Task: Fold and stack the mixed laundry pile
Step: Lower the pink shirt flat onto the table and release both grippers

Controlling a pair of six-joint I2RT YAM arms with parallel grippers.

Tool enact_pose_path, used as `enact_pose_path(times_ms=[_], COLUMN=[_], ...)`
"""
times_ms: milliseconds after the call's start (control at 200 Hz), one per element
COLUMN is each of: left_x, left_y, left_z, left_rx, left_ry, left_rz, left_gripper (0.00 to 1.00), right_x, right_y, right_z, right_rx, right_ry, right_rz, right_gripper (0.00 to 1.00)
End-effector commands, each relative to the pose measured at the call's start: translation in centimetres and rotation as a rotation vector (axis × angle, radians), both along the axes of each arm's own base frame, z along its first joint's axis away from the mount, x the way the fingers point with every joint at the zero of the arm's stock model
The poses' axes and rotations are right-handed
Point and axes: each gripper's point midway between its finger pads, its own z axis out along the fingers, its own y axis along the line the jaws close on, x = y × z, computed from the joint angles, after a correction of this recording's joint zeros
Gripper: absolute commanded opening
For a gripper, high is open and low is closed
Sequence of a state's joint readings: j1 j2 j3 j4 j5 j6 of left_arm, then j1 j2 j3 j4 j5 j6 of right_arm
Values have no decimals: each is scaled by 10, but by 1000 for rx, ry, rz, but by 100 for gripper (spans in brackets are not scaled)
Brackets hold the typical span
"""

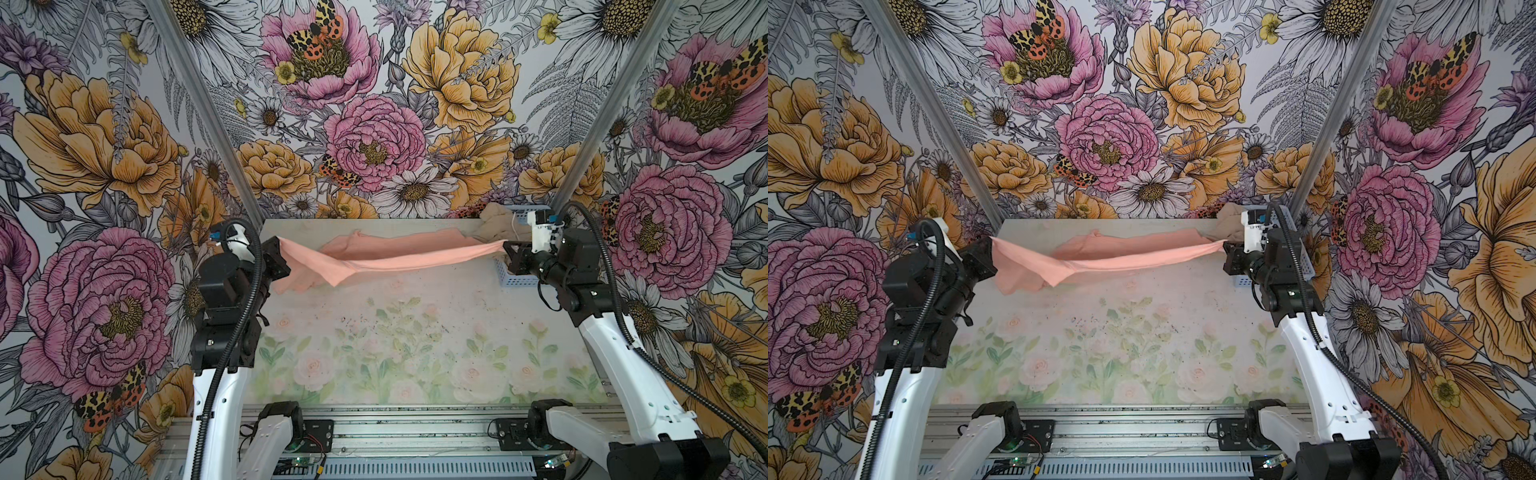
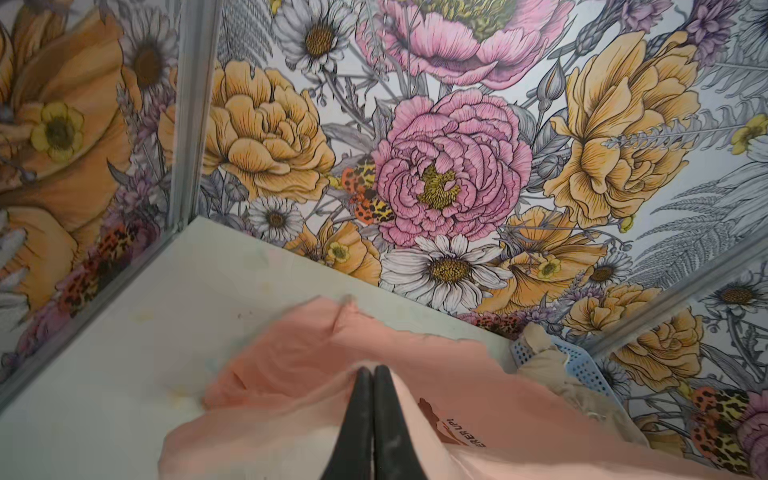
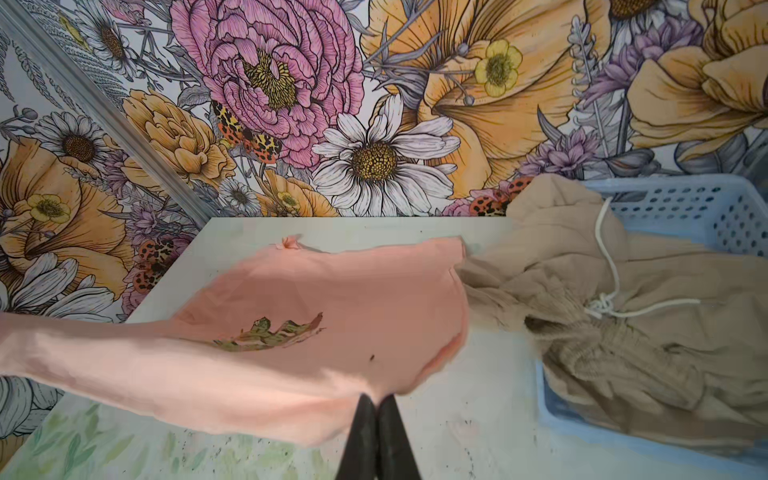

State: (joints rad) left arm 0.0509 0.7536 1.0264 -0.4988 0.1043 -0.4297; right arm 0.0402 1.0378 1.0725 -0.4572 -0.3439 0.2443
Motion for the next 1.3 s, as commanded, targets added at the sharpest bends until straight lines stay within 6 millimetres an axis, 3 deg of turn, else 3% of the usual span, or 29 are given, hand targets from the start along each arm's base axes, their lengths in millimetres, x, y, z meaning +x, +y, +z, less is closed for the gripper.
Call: enact_pose_path(times_ms=[0, 115, 215, 535, 851, 1296], left_x=[-20, -45, -66, -98, -121, -143], left_y=[-2, -1, 0, -13, -17, -16], left_z=[-41, -84, -108, -129, -142, -147], left_rx=[-130, -158, -146, -79, -37, -32], left_ry=[115, 272, 391, 574, 679, 727], left_rz=[44, 120, 170, 167, 145, 128], left_gripper=[0, 0, 0, 0, 0, 0], right_x=[-18, -43, -68, -153, -220, -237], right_y=[-6, -7, -6, -10, -27, -32], right_z=[-13, -49, -73, -124, -144, -126], right_rx=[50, 89, 105, 140, 138, 137], right_ry=[55, 199, 314, 609, 754, 773], right_rz=[-64, -99, -126, -221, -336, -374], right_gripper=[0, 0, 0, 0, 0, 0])
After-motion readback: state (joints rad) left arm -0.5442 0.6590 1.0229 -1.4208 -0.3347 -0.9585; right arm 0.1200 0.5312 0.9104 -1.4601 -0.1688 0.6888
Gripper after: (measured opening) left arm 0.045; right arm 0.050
